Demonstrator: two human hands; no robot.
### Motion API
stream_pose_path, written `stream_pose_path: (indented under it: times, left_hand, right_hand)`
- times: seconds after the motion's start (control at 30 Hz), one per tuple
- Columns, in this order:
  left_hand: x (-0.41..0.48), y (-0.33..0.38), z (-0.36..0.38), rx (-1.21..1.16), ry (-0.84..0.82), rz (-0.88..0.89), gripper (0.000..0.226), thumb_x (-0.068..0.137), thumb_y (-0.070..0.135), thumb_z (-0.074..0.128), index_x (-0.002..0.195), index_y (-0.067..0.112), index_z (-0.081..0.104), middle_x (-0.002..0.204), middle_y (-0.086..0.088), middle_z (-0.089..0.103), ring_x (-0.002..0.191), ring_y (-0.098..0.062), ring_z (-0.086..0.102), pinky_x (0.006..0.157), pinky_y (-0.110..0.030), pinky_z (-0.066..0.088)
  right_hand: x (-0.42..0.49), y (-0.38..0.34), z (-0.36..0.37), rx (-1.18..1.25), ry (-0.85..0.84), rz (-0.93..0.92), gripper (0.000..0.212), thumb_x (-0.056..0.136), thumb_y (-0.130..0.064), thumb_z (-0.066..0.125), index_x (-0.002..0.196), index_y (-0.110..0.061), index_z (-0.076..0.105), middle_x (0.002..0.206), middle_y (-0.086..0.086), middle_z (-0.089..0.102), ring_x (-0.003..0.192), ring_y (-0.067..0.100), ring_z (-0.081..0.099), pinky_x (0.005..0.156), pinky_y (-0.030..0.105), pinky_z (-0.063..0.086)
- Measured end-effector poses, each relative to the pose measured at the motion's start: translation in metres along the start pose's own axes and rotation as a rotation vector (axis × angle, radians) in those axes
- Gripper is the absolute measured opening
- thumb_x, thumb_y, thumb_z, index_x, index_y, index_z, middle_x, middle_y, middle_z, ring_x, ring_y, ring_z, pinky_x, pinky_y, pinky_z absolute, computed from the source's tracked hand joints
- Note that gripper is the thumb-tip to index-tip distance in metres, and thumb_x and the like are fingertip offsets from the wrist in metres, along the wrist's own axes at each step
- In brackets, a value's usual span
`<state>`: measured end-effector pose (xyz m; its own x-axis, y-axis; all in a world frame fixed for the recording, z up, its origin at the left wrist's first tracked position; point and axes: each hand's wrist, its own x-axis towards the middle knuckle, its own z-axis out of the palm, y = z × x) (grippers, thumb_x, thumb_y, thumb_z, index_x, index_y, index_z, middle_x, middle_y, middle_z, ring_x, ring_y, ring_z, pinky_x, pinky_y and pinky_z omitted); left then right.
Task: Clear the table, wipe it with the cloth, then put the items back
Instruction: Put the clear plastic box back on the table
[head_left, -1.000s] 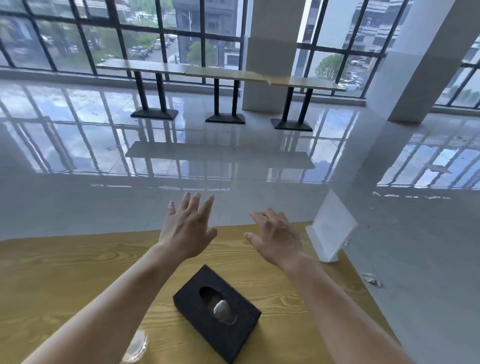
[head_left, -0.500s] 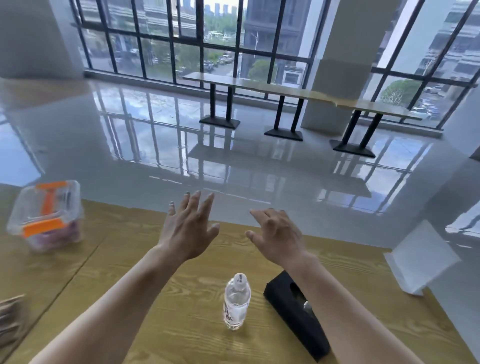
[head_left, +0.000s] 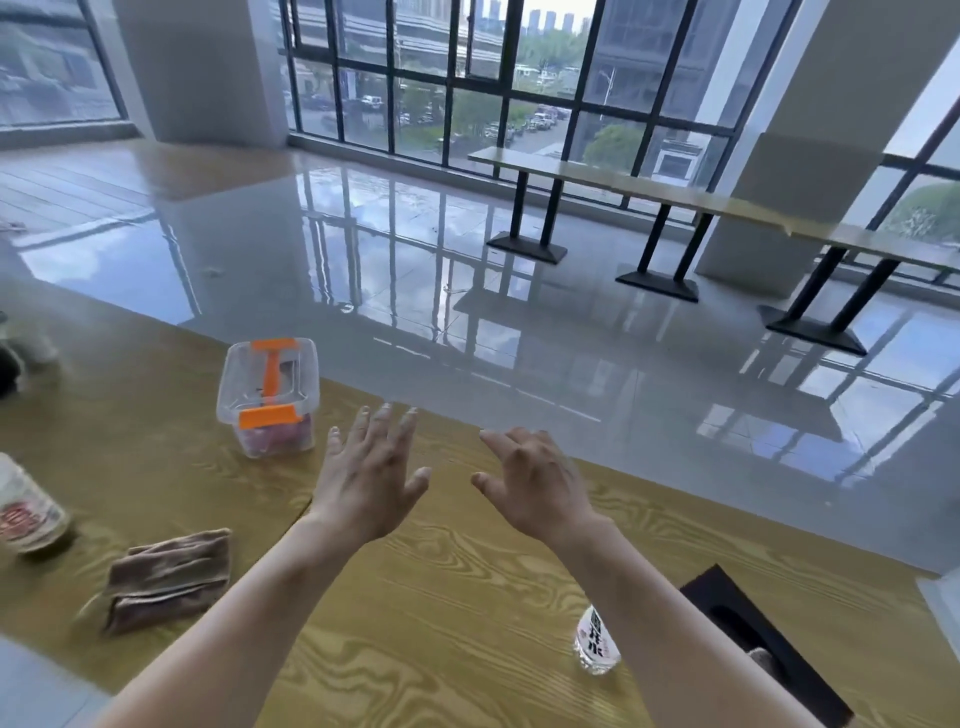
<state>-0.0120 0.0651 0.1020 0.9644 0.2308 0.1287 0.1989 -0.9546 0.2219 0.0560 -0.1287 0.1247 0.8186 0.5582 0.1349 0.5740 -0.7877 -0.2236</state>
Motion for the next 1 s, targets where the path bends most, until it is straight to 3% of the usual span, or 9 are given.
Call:
stream_pose_path:
  times: [0.5,0.7,0.8,0.93,1.0]
  left_hand:
    - [0.0,-0.111,0.01,0.015,-0.052,-0.311,0.074,0.095,0.054,0.041,0.155,0.026,0.008,0.164,-0.007,0.008,0.151,-0.026,0.004,0.12,-0.054,0.011]
    - [0.036,-0.176,0.017,-0.003,-0.046,-0.285,0.073,0.094,0.054,0.043,0.154,0.026,0.013,0.16,-0.007,0.019,0.149,-0.026,0.014,0.118,-0.056,0.02]
    - [0.062,-0.216,0.019,-0.046,-0.046,-0.241,0.069,0.093,0.052,0.048,0.152,0.029,0.019,0.157,-0.005,0.027,0.145,-0.026,0.024,0.115,-0.057,0.025]
    - [0.098,-0.265,0.02,-0.094,-0.085,-0.236,0.066,0.094,0.05,0.047,0.151,0.028,0.022,0.156,-0.008,0.027,0.146,-0.026,0.02,0.116,-0.054,0.024]
    - [0.115,-0.288,0.02,-0.118,-0.087,-0.241,0.064,0.09,0.052,0.048,0.146,0.027,0.029,0.15,-0.009,0.035,0.141,-0.029,0.028,0.111,-0.054,0.032]
  right_hand:
    - [0.09,-0.07,0.06,0.041,-0.133,-0.204,0.048,0.093,-0.048,0.059,0.133,-0.023,0.052,0.128,0.006,0.059,0.119,0.03,0.051,0.093,0.044,0.048]
    - [0.144,-0.104,0.086,0.062,-0.173,-0.145,0.048,0.093,-0.048,0.059,0.135,-0.026,0.052,0.127,0.003,0.059,0.12,0.027,0.051,0.094,0.043,0.048]
    - [0.178,-0.124,0.105,0.093,-0.193,-0.058,0.046,0.092,-0.048,0.059,0.132,-0.026,0.054,0.129,0.003,0.06,0.122,0.027,0.052,0.095,0.043,0.048]
    - [0.223,-0.154,0.13,0.134,-0.226,0.063,0.048,0.091,-0.048,0.06,0.133,-0.025,0.055,0.13,0.005,0.061,0.122,0.027,0.053,0.096,0.042,0.048]
    - [0.243,-0.168,0.143,0.189,-0.244,0.129,0.052,0.091,-0.047,0.061,0.136,-0.025,0.054,0.133,0.004,0.061,0.123,0.025,0.055,0.098,0.041,0.048]
